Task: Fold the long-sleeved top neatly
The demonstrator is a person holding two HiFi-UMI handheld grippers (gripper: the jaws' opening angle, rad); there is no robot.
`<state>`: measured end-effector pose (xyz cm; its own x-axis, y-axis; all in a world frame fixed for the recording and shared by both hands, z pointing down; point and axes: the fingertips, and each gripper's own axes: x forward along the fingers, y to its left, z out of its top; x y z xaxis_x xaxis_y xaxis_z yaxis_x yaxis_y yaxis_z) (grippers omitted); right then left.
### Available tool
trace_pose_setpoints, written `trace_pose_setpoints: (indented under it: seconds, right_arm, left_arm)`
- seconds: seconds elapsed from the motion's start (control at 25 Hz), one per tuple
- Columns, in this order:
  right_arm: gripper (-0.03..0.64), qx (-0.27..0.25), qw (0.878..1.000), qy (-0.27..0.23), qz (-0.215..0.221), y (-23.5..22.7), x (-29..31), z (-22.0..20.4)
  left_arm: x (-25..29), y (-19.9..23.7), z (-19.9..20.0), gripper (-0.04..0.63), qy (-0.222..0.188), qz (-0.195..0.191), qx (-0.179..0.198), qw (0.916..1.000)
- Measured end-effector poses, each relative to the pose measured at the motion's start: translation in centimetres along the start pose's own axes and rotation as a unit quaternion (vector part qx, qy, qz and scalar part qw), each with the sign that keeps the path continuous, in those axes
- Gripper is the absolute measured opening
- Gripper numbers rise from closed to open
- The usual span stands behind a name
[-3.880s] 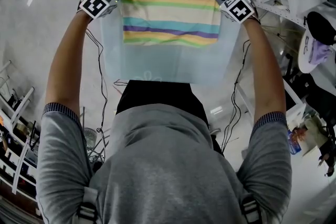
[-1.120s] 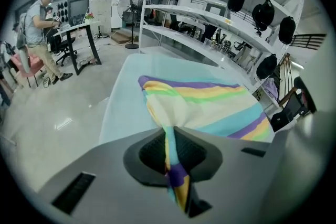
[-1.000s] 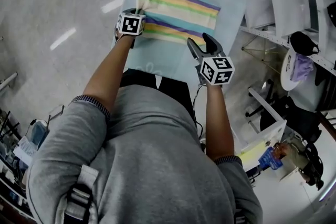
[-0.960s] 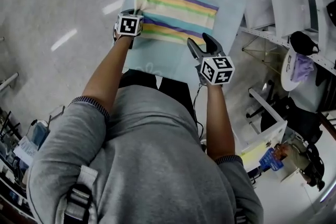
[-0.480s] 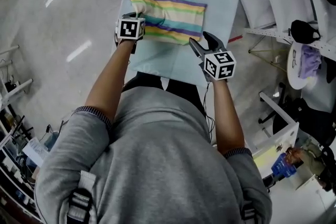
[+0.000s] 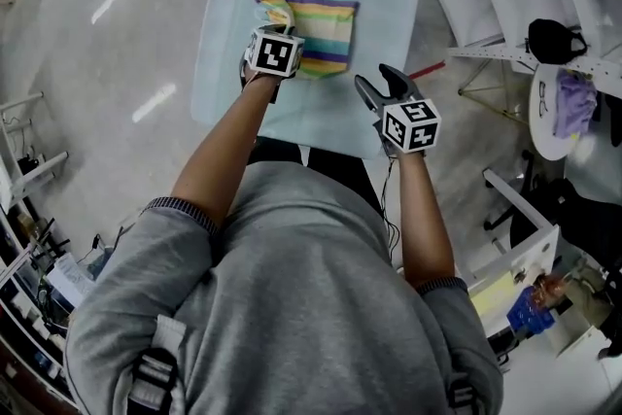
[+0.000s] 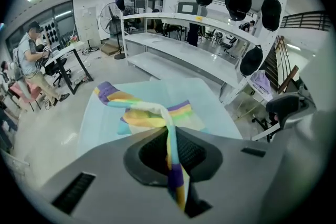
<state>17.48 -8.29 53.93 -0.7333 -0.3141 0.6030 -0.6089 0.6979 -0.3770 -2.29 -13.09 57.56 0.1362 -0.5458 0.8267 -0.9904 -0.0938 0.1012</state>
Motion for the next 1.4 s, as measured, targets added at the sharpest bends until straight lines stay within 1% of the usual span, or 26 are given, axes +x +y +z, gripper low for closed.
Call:
trace_pose_setpoints:
  seconds: [0.16, 0.24, 0.36, 0.44, 0.64, 0.8, 0.88, 0.96, 1.04, 1.08, 1.2, 1.32, 1.4]
  right_arm:
    - [0.279, 0.008, 1.0, 0.002, -0.001, -1.8, -1.8, -1.2]
    - [0.278, 0.015, 1.0, 0.003, -0.004, -3.0, -2.8, -1.9]
    - [0.278, 0.022, 1.0, 0.008, -0.009, -4.8, -4.1, -2.9]
    - [0.278, 0.026, 1.0, 0.013, -0.012, -5.9, -4.7, -3.4]
    - [0.278, 0.033, 0.999, 0.021, -0.017, -8.1, -5.7, -4.3]
    - [0.278, 0.038, 0.999, 0.025, -0.018, -9.2, -6.2, -4.7]
    - [0.278, 0.038, 0.999, 0.028, -0.017, -9.6, -6.3, -5.0]
    - [0.278, 0.037, 0.999, 0.029, -0.014, -9.8, -6.4, -5.1]
    - [0.278, 0.034, 0.999, 0.026, -0.009, -9.7, -6.4, -4.8]
    - [0.278, 0.031, 0.999, 0.023, -0.005, -9.6, -6.4, -4.5]
    - [0.278, 0.021, 1.0, 0.011, 0.007, -8.6, -6.4, -3.6]
    - [0.278, 0.008, 1.0, 0.001, 0.02, -7.1, -6.3, -2.6]
    - [0.278, -0.006, 1.0, -0.006, 0.029, -5.6, -6.2, -1.8]
  left_arm:
    - [3.3, -3.7, 0.9, 0.04, -0.009, -0.009, -0.004, 0.9999]
    - [5.1, -5.7, 0.9, 0.04, 0.003, -0.014, -0.015, 0.9998]
    - [7.0, -7.9, 0.2, 0.044, 0.029, -0.004, -0.032, 0.9991]
    - [8.4, -9.4, -0.4, 0.049, 0.039, -0.006, -0.041, 0.9984]
    - [11.1, -12.5, -1.3, 0.069, 0.043, -0.018, -0.05, 0.9976]
    - [12.4, -15.0, -2.3, 0.07, 0.05, -0.049, -0.062, 0.9956]
    - [12.8, -16.8, -3.2, 0.071, 0.063, -0.077, -0.066, 0.9928]
    - [12.7, -19.3, -3.8, 0.07, 0.064, -0.115, -0.06, 0.9895]
    - [11.7, -21.1, -4.1, 0.071, 0.052, -0.14, -0.038, 0.9881]
    - [11.0, -21.7, -4.0, 0.071, 0.039, -0.151, -0.024, 0.9875]
    - [7.8, -22.9, -3.2, 0.071, -0.015, -0.18, 0.014, 0.9834]
    - [3.7, -22.4, -2.7, 0.072, -0.057, -0.193, 0.035, 0.9788]
    - [0.8, -21.1, -2.1, 0.072, -0.092, -0.195, 0.038, 0.9758]
